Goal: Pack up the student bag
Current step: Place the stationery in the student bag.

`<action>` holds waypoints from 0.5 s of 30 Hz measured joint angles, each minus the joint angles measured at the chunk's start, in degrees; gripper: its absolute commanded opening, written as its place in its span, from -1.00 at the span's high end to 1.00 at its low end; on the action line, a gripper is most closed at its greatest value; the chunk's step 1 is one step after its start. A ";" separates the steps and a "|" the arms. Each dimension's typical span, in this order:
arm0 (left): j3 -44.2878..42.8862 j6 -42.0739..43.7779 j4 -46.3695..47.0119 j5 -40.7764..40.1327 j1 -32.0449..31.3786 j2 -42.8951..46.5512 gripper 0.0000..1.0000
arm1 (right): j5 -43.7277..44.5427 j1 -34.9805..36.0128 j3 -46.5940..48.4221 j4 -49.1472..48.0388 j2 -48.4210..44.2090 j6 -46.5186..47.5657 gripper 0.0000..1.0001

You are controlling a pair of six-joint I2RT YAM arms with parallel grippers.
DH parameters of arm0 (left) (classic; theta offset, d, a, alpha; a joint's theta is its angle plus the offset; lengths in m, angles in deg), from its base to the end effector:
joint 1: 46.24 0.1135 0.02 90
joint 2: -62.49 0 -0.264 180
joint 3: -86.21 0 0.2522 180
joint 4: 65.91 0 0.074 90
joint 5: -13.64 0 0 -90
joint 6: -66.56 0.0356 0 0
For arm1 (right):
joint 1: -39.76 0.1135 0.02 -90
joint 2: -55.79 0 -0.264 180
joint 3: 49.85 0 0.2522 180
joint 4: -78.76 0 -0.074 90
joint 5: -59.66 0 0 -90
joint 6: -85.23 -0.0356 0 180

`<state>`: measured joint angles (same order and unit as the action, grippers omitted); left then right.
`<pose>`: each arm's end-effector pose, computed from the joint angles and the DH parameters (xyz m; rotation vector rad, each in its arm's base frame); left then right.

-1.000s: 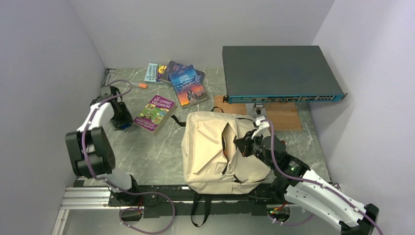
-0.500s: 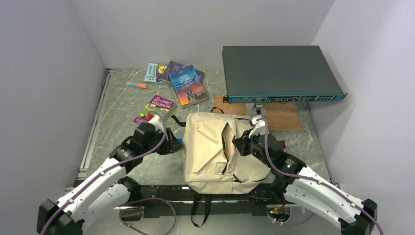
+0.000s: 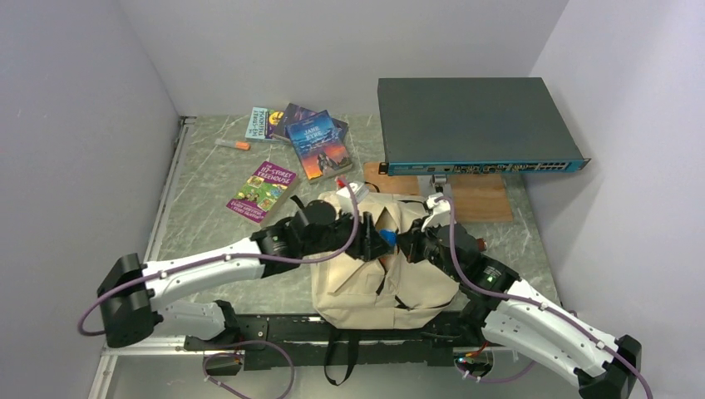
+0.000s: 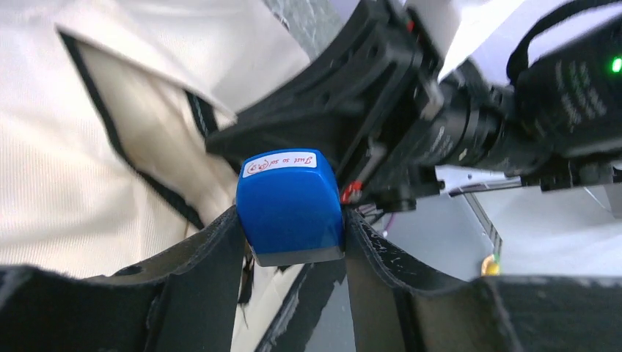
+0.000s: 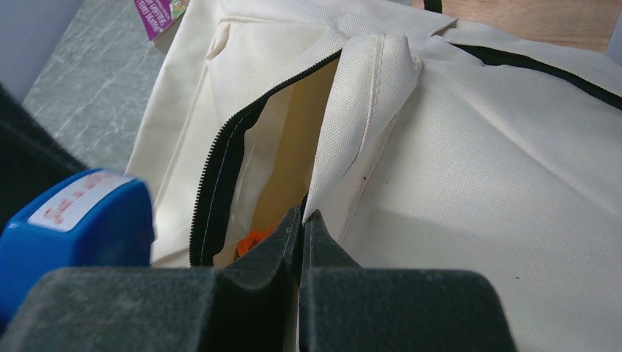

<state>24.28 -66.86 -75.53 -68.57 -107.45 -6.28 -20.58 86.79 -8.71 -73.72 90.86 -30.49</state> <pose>0.1304 -0.2474 0.2986 0.4300 2.0567 -1.3283 0.1109 0.1102 0.2520 -0.2550 1.9839 0.6698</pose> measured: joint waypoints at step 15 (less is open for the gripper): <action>-11.28 7.26 -3.61 -3.39 -0.46 -13.99 0.07 | -0.72 -0.15 1.49 3.72 -2.40 -0.92 1.00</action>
<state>13.00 -59.60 -79.14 -71.96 -107.91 -20.27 -21.30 86.64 -7.22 -70.00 88.45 -31.40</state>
